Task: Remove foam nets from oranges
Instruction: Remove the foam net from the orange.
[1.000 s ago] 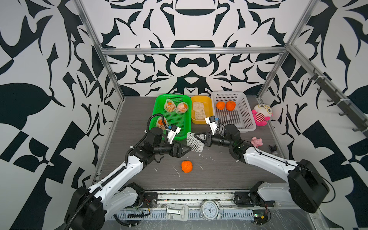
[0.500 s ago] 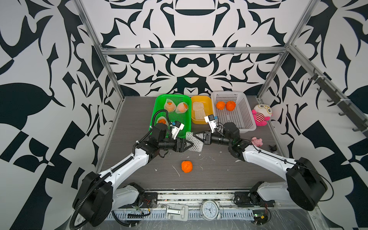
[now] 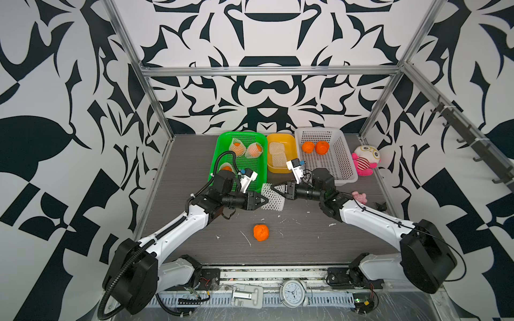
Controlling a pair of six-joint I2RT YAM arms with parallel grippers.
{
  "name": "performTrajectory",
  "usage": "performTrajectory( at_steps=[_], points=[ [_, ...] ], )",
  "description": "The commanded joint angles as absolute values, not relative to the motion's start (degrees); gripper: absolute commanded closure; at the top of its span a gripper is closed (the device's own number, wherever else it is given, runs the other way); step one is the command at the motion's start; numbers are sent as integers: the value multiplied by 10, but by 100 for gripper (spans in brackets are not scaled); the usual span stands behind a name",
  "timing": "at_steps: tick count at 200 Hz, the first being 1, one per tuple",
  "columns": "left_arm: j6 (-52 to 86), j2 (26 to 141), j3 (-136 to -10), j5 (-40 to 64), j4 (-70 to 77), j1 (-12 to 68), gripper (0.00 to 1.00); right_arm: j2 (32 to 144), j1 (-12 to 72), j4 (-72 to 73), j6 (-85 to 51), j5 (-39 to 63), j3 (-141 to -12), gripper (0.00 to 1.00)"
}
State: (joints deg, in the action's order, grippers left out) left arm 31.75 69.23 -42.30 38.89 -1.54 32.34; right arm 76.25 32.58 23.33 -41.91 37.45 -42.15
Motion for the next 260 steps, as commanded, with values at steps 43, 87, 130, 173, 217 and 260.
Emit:
performTrajectory(
  at_steps=[43, 87, 130, 173, 217, 260],
  points=[
    [412, 714, -445, 404, 23, 325, 72, 702, 283, 165, -372, 349, -433, 38],
    [453, 725, -442, 408, 77, 325, 72, 672, 280, 198, -395, 317, -385, 25],
    [502, 751, -434, 428, 154, 325, 73, 711, 280, 253, -443, 344, -370, 22],
    [507, 751, -431, 428, 162, 324, 73, 724, 281, 286, -462, 354, -367, 54],
    [504, 748, -421, 421, 170, 325, 69, 713, 281, 281, -464, 348, -366, 88],
    [484, 743, -424, 411, 144, 324, 60, 700, 281, 251, -445, 329, -374, 100]
  ],
)
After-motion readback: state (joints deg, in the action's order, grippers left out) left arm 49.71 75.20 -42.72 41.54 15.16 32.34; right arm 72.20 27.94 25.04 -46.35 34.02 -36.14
